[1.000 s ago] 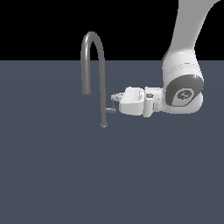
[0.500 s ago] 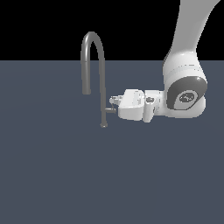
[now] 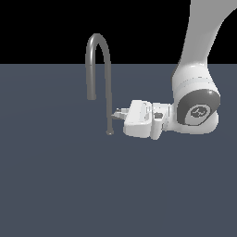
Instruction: Turn on the faucet by rotating a designated handle.
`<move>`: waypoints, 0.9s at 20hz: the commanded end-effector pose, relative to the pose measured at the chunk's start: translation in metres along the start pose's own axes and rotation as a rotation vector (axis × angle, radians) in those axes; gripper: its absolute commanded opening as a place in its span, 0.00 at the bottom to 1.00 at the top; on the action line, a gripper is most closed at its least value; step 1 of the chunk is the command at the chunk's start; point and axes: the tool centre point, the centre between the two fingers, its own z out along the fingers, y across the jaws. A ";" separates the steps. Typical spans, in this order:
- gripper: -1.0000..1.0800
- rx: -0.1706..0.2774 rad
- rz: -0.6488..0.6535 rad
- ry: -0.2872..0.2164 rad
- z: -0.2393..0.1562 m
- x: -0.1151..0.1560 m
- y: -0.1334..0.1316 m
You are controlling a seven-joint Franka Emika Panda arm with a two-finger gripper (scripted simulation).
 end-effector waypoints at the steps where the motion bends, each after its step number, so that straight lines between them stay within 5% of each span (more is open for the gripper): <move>1: 0.00 -0.001 0.036 0.006 0.000 0.028 0.018; 3: 0.00 -0.001 0.004 -0.001 0.000 0.009 0.006; 12: 0.00 -0.001 0.035 0.006 -0.001 0.060 0.016; 14: 0.00 -0.003 -0.003 -0.005 0.000 0.037 0.005; 18: 0.00 -0.003 0.010 -0.001 0.000 0.055 0.003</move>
